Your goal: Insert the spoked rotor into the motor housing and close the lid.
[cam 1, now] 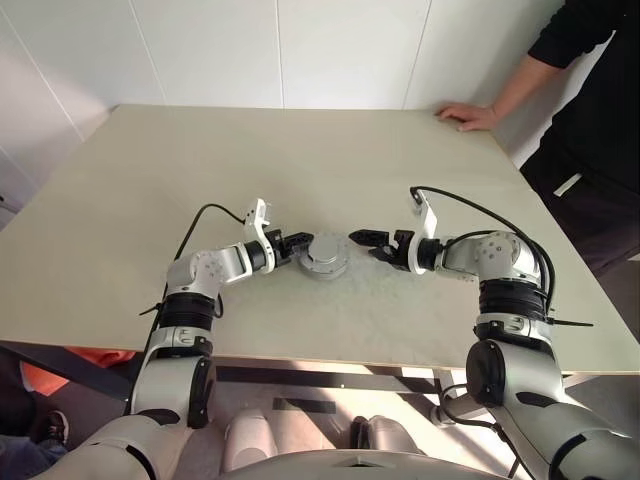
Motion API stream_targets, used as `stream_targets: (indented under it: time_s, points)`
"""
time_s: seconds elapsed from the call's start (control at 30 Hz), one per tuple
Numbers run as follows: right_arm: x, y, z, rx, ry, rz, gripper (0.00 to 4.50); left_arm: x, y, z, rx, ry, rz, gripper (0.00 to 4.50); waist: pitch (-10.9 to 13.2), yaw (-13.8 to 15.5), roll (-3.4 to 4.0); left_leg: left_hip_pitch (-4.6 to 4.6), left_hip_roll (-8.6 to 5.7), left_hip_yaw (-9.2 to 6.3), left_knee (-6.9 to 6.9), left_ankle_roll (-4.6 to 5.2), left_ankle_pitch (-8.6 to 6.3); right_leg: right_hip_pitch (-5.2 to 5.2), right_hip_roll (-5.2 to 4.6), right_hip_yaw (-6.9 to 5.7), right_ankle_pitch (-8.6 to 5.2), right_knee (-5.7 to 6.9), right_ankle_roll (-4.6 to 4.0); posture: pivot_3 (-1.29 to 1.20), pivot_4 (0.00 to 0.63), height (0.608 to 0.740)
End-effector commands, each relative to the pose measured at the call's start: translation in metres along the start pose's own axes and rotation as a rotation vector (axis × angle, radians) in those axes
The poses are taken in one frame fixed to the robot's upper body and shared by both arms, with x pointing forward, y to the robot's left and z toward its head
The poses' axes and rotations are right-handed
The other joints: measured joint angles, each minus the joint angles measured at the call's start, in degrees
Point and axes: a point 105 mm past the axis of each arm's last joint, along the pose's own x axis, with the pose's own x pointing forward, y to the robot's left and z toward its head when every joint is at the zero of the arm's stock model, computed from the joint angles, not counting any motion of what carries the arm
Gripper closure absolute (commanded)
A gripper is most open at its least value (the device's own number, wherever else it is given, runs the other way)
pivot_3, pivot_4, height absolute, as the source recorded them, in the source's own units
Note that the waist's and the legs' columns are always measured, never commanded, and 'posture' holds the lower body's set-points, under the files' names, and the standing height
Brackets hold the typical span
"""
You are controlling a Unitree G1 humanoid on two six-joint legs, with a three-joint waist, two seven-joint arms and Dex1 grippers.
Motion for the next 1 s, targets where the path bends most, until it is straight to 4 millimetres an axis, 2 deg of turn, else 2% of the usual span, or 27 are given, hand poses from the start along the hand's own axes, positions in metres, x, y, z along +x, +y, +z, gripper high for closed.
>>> stream_targets:
  time_s: [0.03, 0.2, 0.33, 0.7, 1.0]
  points:
    - [-0.001, -0.003, -0.007, 0.022, 0.028, -0.001, 0.01, -0.003, 0.0, 0.006, 0.018, -0.022, 0.005, 4.5, 0.0, 0.03, 0.0, 0.01, 0.0, 0.0, 0.0, -0.01, 0.01, 0.01, 0.0, 0.0, 0.0, 0.01, 0.0, 0.0, 0.0, 0.74]
    - [-0.003, 0.019, -0.017, 0.006, 0.088, 0.114, 0.01, -0.005, 0.003, 0.009, 0.007, -0.038, 0.015, 4.5, 0.0, 0.07, 0.0, 0.01, 0.0, 0.0, -0.02, -0.04, 0.03, 0.01, 0.0, -0.01, 0.0, 0.02, 0.0, 0.0, 0.0, 0.74]
    - [-0.003, 0.034, -0.019, -0.015, 0.092, 0.195, 0.01, -0.008, 0.006, 0.014, -0.007, -0.065, 0.027, 4.5, 0.0, -0.11, 0.0, 0.02, 0.0, 0.0, -0.05, -0.05, 0.03, 0.0, 0.02, 0.0, 0.0, 0.01, 0.0, 0.0, 0.0, 0.74]
    - [0.022, 0.041, -0.015, 0.02, 0.048, 0.201, 0.01, -0.012, 0.007, 0.015, -0.005, -0.07, 0.036, 4.5, 0.0, -0.03, 0.0, -0.01, 0.01, 0.0, -0.06, -0.09, 0.05, -0.05, 0.01, -0.02, 0.0, 0.03, 0.0, 0.0, 0.0, 0.74]
    - [0.026, 0.053, -0.013, 0.041, 0.039, 0.253, 0.01, -0.013, 0.007, 0.013, -0.002, -0.062, 0.036, 4.5, 0.0, -0.27, 0.0, 0.01, 0.01, 0.0, -0.07, -0.11, 0.06, -0.05, 0.02, -0.01, 0.0, 0.04, 0.0, 0.0, 0.0, 0.74]
